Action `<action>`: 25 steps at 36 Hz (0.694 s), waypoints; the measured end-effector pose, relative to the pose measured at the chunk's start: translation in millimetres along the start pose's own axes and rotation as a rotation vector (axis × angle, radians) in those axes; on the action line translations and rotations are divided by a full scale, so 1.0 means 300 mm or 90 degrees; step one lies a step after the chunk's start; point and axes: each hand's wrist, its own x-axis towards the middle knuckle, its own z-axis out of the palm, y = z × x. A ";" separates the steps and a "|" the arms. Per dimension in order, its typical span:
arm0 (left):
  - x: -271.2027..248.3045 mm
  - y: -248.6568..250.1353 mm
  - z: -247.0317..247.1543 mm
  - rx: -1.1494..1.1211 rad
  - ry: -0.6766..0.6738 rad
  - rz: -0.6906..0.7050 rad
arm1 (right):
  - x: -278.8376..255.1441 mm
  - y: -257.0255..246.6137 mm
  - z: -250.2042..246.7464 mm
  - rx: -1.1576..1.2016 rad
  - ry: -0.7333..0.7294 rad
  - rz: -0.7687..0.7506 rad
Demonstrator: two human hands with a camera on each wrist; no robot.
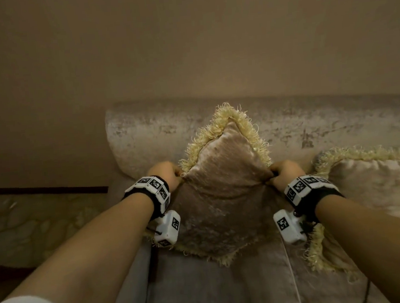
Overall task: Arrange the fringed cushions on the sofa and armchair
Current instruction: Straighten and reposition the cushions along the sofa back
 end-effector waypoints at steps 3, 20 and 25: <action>0.044 -0.028 0.034 -0.001 -0.011 -0.017 | 0.055 -0.003 0.048 -0.015 -0.015 0.008; 0.164 -0.092 0.145 0.019 -0.004 -0.013 | 0.229 -0.025 0.205 -0.025 -0.017 0.019; 0.148 -0.093 0.172 -0.033 -0.042 -0.025 | 0.217 -0.011 0.251 -0.031 -0.043 0.025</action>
